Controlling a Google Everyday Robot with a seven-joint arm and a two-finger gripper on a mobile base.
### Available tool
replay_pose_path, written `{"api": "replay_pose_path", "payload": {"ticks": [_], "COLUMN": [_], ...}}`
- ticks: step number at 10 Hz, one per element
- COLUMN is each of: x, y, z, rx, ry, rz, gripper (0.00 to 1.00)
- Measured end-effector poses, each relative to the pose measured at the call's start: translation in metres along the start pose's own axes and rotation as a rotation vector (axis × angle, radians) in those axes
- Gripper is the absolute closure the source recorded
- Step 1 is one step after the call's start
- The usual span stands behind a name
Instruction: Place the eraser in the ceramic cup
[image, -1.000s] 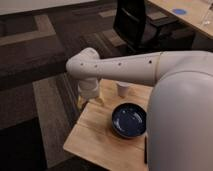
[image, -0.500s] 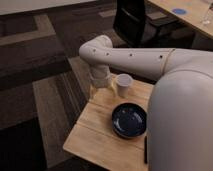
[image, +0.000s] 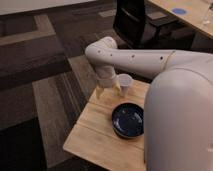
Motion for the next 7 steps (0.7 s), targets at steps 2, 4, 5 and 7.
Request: {"api": "replay_pose_path", "payload": {"ticks": [2, 4, 5, 7], "x": [-0.027, -0.057, -0.059, -0.059], "y": [-0.019, -0.027, -0.028, -0.026], "z": [-0.013, -0.042, -0.045, -0.045], "rx": [-0.001, -0.019, -0.025, -0.026], "ry": [-0.036, -0.094, -0.100, -0.098], "rz": [-0.006, -0.055, -0.062, -0.065], "gripper": [0.35, 0.35, 0.35, 0.35]}}
